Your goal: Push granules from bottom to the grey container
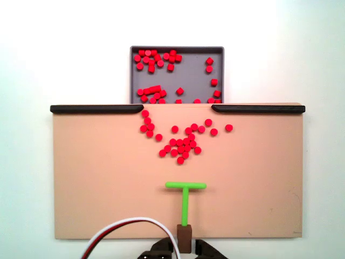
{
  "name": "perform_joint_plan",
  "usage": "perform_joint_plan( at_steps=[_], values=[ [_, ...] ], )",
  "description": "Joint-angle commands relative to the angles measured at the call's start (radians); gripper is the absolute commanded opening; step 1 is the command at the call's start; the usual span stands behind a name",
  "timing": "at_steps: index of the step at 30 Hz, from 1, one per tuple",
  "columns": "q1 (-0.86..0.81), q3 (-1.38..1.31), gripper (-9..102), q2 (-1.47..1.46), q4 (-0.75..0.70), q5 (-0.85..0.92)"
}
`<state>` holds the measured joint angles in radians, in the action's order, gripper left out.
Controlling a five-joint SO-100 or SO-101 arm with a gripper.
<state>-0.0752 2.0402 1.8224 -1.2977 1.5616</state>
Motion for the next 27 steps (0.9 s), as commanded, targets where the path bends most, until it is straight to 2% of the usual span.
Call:
perform_joint_plan(
  at_steps=[1,3,27],
  values=[
    [-0.006,0.025,0,0.015,0.071,-0.011],
    [-0.002,0.041,0,0.015,0.112,-0.006],
    [0.029,0.084,0,-0.026,0.150,0.015]
  ],
)
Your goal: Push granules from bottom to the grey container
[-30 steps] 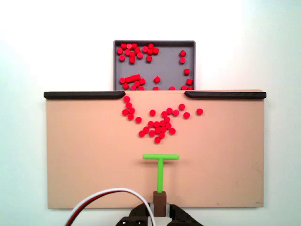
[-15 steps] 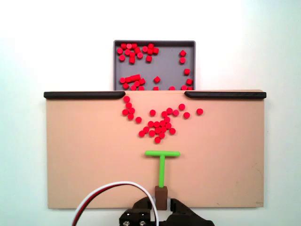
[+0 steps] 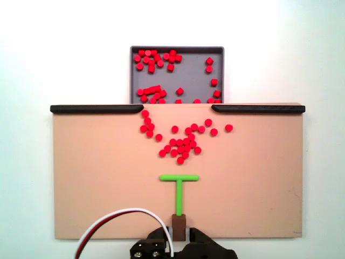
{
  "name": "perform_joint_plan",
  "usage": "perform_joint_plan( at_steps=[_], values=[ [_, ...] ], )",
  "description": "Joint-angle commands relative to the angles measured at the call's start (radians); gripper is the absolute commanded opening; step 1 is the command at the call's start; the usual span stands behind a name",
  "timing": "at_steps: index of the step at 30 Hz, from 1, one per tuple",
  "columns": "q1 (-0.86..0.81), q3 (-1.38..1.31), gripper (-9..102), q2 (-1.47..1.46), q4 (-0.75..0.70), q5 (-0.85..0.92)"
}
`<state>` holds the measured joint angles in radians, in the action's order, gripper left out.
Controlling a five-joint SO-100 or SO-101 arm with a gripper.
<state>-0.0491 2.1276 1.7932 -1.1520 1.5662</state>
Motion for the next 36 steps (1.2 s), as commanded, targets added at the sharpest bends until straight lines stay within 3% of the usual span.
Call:
perform_joint_plan(
  at_steps=[1,36],
  values=[
    [0.003,-0.003,0,0.002,0.005,0.012],
    [-0.043,-0.094,0,-0.097,0.006,0.028]
  ],
)
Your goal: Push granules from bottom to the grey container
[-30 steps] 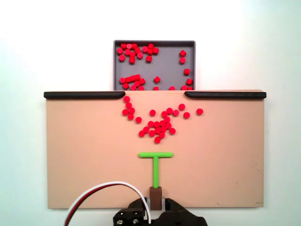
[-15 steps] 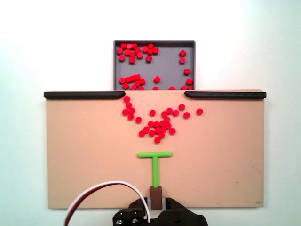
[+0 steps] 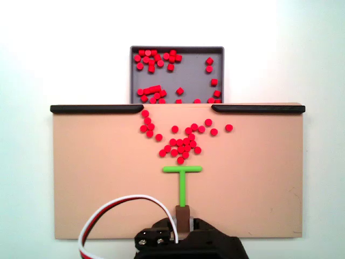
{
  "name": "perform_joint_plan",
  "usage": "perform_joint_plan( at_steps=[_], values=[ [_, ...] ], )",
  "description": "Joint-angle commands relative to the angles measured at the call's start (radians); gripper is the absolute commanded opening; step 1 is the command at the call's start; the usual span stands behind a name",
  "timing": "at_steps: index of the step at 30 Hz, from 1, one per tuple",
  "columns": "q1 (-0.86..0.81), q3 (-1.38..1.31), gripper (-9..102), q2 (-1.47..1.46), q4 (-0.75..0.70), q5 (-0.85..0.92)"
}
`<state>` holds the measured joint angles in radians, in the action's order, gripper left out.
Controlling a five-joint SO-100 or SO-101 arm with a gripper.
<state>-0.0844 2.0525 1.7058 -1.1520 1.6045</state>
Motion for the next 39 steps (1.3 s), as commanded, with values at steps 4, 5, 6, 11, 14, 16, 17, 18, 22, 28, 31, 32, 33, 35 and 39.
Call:
perform_joint_plan(
  at_steps=[4,5,6,11,14,16,17,18,22,28,31,32,33,35,39],
  values=[
    [-0.008,-0.043,0,-0.035,0.006,-0.014],
    [-0.008,-0.049,0,-0.040,0.006,-0.014],
    [-0.008,-0.054,0,-0.046,0.006,-0.015],
    [-0.006,-0.089,0,-0.081,0.006,-0.018],
    [-0.003,-0.107,0,-0.100,0.006,-0.020],
    [-0.003,-0.120,0,-0.114,0.006,-0.020],
    [-0.002,-0.127,0,-0.120,0.006,-0.020],
    [-0.002,-0.135,0,-0.126,0.006,-0.020],
    [0.000,-0.164,0,-0.152,0.006,-0.023],
    [0.002,-0.210,0,-0.193,0.006,-0.031],
    [0.003,-0.232,0,-0.213,0.006,-0.034],
    [0.003,-0.238,0,-0.218,0.006,-0.034],
    [0.003,-0.242,0,-0.221,0.005,-0.034],
    [0.003,-0.253,0,-0.229,0.005,-0.035],
    [0.006,-0.276,0,-0.245,0.005,-0.044]
  ],
)
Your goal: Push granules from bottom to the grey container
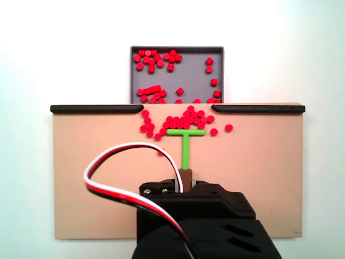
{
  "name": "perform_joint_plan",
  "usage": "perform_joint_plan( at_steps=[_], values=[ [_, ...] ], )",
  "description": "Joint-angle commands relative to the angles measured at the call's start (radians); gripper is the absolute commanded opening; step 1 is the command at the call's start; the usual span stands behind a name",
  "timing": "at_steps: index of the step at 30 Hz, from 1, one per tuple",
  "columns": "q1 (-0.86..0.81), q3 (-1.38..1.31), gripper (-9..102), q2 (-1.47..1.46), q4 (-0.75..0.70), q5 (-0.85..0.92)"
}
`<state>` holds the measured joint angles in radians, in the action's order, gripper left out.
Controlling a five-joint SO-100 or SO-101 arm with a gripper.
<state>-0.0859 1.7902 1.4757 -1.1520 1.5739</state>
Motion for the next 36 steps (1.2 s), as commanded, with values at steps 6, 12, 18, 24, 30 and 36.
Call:
perform_joint_plan(
  at_steps=[6,12,18,24,30,36],
  values=[
    [0.014,-0.034,0,-0.032,0.005,-0.028],
    [0.018,-0.034,0,-0.018,-0.006,-0.029],
    [0.026,-0.034,0,0.028,-0.008,-0.038],
    [0.037,-0.034,0,0.025,-0.008,-0.044],
    [0.044,-0.058,0,0.003,-0.008,-0.054],
    [0.044,-0.077,0,-0.012,-0.003,-0.054]
  ],
)
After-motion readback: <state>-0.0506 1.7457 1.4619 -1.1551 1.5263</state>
